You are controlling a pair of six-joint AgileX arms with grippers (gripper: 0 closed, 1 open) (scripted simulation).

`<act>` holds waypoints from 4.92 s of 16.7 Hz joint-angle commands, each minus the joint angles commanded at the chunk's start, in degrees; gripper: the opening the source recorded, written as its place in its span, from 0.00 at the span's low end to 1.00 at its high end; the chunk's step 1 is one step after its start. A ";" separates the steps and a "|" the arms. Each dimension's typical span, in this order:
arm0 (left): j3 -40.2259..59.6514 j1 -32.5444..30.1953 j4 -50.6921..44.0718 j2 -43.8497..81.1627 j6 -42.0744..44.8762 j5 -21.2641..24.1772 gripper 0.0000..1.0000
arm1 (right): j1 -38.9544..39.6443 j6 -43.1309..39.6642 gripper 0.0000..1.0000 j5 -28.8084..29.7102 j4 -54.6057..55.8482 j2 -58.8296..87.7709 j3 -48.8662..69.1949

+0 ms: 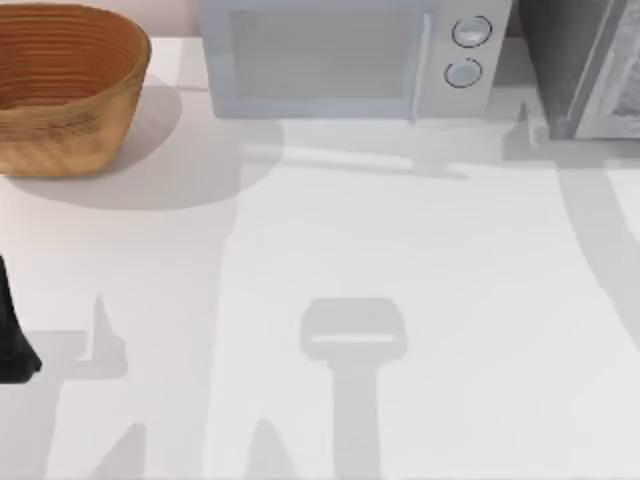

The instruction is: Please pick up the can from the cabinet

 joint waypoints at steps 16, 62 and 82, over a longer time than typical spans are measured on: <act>0.00 0.00 0.00 0.00 0.00 0.00 1.00 | 3.79 -0.05 1.00 4.54 1.33 11.21 10.76; 0.00 0.00 0.00 0.00 0.00 0.00 1.00 | 4.45 -0.02 0.00 5.63 6.19 24.59 19.42; 0.00 0.00 0.00 0.00 0.00 0.00 1.00 | 18.25 -0.17 0.00 19.09 -14.16 -0.64 14.18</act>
